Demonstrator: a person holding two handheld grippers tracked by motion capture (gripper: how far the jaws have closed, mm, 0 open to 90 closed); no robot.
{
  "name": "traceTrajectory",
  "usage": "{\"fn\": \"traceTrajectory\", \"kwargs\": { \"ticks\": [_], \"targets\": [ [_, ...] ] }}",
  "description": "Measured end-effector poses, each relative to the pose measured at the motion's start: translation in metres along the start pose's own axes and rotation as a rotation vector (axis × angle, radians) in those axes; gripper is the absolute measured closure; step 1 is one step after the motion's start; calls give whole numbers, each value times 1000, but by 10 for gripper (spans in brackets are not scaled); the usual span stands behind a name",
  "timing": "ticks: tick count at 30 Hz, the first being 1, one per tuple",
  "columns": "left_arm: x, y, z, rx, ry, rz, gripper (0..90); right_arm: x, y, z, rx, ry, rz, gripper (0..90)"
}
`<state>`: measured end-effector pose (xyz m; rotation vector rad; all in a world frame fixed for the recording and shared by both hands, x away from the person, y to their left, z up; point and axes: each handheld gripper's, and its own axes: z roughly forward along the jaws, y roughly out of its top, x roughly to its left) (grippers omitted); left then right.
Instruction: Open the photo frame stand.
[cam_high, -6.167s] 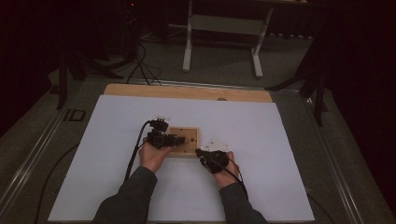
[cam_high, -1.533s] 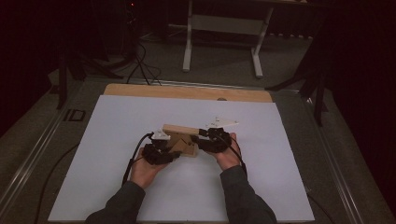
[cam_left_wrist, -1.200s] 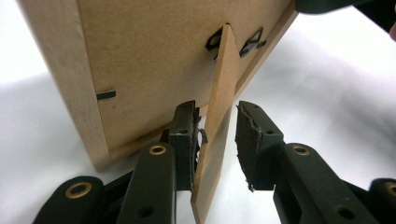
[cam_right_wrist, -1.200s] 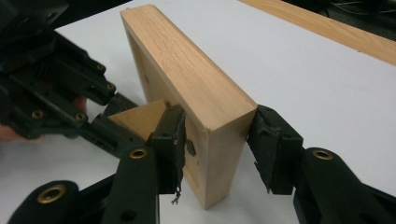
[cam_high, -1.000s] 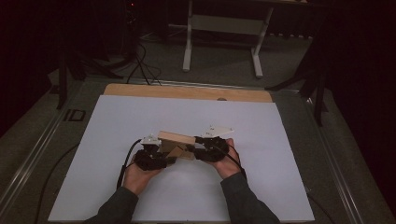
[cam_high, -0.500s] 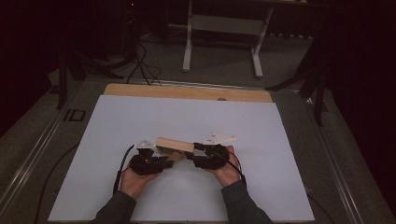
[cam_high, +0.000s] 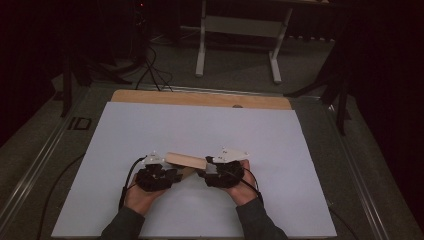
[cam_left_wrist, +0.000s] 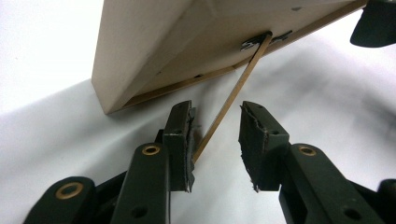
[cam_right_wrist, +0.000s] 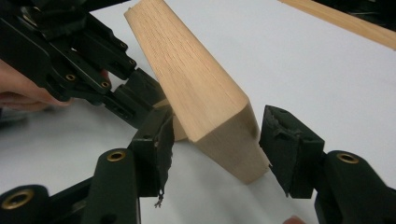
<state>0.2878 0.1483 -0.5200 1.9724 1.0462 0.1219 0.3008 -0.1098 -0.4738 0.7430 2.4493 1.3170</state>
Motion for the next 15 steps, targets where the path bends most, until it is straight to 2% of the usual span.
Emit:
{"fn": "traceTrajectory", "kwargs": {
  "ticks": [8,12,15],
  "targets": [
    [0,0,-4,-11,16,10,613,3,-1,-1,2,-20,-23,404],
    [-1,1,-7,-17,28,27,603,5,-1,-1,14,-40,-49,398],
    [0,1,-10,-25,34,36,600,6,-1,-1,13,-38,-53,393]
  ]
}}
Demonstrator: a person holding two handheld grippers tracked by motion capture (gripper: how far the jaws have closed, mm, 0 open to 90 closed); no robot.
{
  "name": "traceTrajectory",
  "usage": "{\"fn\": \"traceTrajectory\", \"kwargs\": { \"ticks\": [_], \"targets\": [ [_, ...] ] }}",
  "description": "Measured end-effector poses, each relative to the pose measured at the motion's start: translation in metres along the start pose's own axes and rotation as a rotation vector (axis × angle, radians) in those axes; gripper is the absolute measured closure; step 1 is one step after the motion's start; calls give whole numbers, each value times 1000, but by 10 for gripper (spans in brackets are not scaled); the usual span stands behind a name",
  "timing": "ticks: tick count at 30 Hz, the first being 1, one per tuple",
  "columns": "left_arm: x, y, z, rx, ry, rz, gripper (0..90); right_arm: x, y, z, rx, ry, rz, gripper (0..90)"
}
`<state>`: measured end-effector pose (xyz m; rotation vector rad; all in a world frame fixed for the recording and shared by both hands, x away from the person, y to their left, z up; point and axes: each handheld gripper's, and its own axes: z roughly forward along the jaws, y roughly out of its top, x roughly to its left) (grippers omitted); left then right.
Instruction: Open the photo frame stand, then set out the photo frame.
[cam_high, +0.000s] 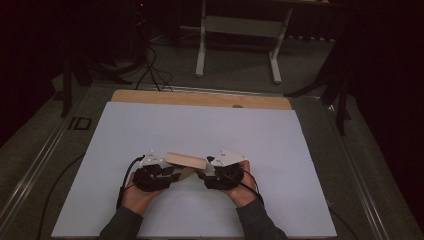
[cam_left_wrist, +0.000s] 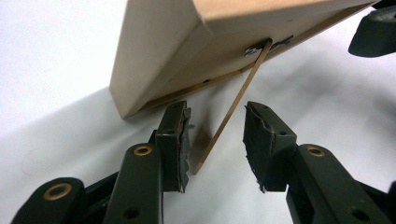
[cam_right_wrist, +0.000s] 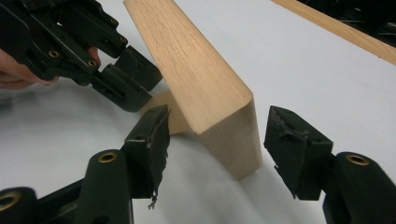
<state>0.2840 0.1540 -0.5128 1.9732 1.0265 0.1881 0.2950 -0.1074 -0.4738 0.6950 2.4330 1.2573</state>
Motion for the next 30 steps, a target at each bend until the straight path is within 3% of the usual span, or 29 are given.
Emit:
{"fn": "traceTrajectory", "kwargs": {
  "ticks": [11,30],
  "targets": [
    [-2,0,-3,-6,6,15,598,-1,1,-3,-3,4,-2,376],
    [-5,1,-8,-8,21,48,593,0,10,-16,-55,5,-12,373]
  ]
}}
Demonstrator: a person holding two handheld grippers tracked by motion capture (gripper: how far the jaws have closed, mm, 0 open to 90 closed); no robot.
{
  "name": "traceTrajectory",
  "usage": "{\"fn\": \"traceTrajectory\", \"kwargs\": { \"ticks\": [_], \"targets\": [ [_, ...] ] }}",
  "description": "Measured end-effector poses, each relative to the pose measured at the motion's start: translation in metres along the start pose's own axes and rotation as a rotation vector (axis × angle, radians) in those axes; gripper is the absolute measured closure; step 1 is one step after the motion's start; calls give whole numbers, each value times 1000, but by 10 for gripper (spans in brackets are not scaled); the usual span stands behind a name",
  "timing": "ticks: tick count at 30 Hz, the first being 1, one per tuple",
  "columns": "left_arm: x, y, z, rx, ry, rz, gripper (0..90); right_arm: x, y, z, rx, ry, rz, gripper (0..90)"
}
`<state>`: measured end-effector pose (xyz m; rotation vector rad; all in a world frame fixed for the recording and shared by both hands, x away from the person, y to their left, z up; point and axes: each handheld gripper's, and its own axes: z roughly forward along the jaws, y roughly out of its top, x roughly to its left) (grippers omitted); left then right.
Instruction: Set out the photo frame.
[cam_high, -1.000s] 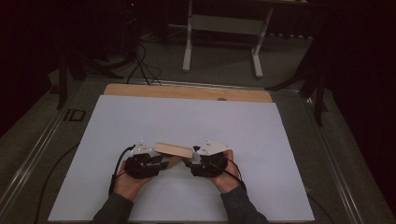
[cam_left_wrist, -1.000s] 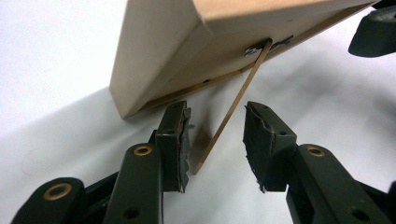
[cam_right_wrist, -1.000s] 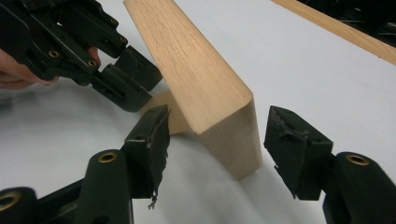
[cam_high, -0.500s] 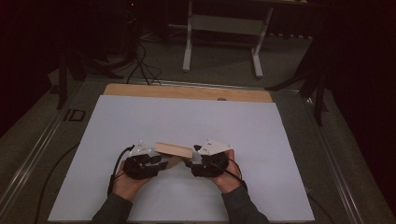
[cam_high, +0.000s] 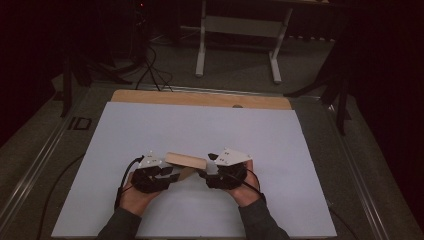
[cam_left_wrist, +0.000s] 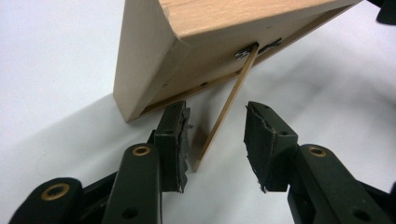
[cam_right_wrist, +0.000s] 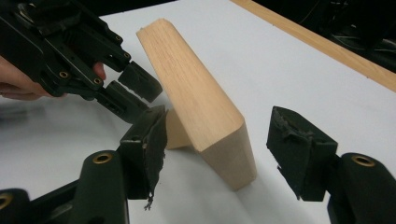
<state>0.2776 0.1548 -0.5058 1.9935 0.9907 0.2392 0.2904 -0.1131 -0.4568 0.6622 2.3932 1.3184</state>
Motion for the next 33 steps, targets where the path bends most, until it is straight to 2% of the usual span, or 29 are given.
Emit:
{"fn": "traceTrajectory", "kwargs": {
  "ticks": [6,14,20,24,26,28,33],
  "targets": [
    [0,1,-5,-16,7,22,594,-4,2,-7,-40,7,22,407],
    [-1,2,-9,-30,22,43,628,-11,3,-15,-96,-25,70,530],
    [-4,4,-11,-38,27,70,686,-14,-1,-12,-114,-67,108,720],
    [-6,6,-12,-48,36,88,743,-17,-5,-4,-82,-106,126,887],
    [-7,7,-13,-51,48,101,771,-18,-7,1,-75,-107,133,896],
    [-10,8,-12,-42,85,127,796,-19,-8,5,-76,-102,143,896],
    [-12,9,-10,-34,101,140,849,-25,-9,12,-93,-77,190,896]
  ]
}}
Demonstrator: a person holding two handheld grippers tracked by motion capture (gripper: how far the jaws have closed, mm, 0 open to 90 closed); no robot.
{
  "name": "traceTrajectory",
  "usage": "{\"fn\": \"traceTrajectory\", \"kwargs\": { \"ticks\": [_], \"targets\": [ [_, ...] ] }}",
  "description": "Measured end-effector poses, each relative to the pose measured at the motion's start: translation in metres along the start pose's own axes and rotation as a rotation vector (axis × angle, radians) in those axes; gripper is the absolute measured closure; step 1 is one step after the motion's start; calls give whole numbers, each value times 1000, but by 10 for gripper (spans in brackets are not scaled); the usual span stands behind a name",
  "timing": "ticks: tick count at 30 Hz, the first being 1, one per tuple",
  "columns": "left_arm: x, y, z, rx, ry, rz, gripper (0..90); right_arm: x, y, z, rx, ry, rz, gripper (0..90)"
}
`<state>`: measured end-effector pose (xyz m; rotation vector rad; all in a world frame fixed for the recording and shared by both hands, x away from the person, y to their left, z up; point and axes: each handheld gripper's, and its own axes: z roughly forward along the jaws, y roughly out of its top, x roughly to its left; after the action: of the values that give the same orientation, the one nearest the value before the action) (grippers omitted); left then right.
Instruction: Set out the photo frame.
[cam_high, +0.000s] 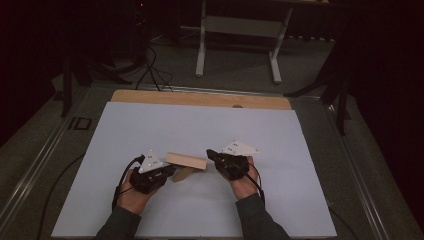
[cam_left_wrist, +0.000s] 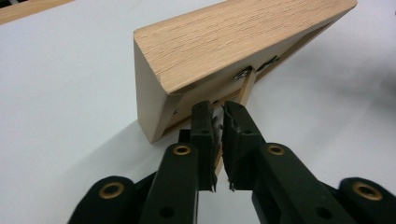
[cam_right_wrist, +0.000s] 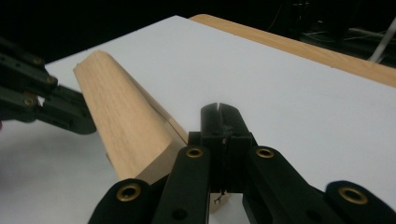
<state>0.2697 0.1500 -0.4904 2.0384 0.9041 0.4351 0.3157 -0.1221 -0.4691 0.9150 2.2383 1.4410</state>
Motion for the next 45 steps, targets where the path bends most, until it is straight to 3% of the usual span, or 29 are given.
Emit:
{"fn": "traceTrajectory", "kwargs": {
  "ticks": [5,19,45],
  "targets": [
    [1,0,0,-2,7,-13,886,-3,-1,3,-2,13,29,896],
    [-1,1,3,-2,15,-16,894,-6,-7,11,26,21,45,896],
    [-1,5,7,-1,48,-18,895,-6,-10,12,37,55,42,895]
  ]
}}
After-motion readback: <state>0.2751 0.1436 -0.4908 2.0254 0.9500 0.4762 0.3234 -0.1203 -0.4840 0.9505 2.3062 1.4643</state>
